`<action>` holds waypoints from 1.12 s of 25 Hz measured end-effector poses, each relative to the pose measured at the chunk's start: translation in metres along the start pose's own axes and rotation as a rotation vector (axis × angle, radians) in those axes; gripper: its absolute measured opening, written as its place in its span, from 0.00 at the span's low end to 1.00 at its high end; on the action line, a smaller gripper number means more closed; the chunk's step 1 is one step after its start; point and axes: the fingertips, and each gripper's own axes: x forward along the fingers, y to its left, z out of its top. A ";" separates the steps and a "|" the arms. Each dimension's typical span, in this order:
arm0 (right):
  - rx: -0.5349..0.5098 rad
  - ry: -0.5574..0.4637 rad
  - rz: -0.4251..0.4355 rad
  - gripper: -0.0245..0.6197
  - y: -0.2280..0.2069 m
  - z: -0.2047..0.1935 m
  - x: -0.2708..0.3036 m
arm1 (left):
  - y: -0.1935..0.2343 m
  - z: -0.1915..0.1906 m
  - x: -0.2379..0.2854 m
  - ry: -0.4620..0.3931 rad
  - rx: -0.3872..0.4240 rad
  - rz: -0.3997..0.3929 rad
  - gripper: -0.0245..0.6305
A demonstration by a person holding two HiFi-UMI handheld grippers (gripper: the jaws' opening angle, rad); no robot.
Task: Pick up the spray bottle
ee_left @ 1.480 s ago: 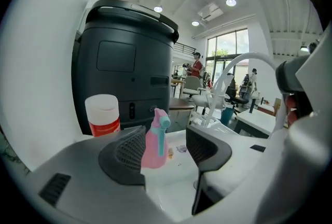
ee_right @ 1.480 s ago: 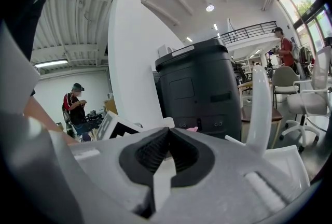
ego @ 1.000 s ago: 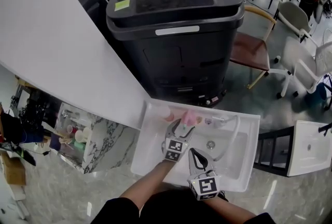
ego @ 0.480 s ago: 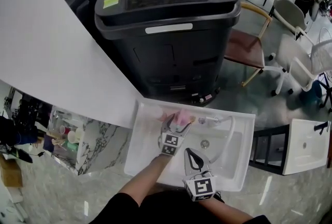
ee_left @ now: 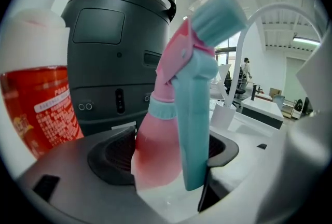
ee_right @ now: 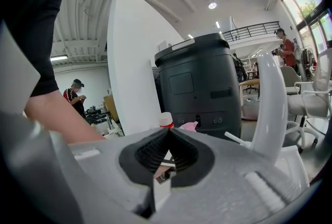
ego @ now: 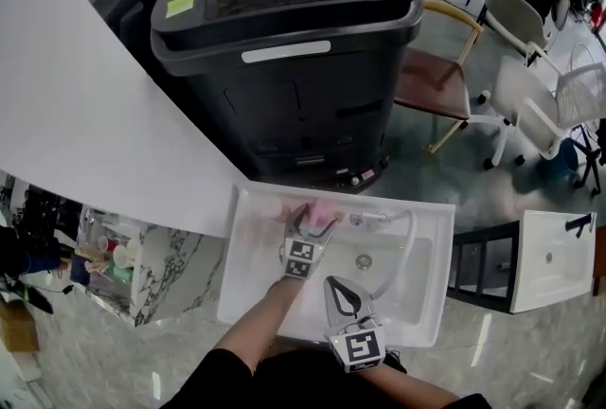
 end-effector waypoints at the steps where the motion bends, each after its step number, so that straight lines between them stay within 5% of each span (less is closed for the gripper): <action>1: 0.000 0.000 0.001 0.04 0.000 0.000 0.000 | 0.001 0.000 0.000 -0.002 0.001 0.003 0.57; 3: 0.004 -0.001 0.004 0.04 0.000 0.000 -0.002 | 0.003 0.000 -0.002 -0.001 -0.003 0.006 0.49; 15: 0.015 -0.010 -0.029 0.04 0.002 -0.003 -0.024 | 0.003 -0.013 -0.048 -0.011 -0.061 0.056 0.49; 28: 0.016 -0.038 -0.085 0.04 0.020 -0.007 -0.070 | -0.033 -0.028 -0.187 -0.045 -0.084 0.146 0.49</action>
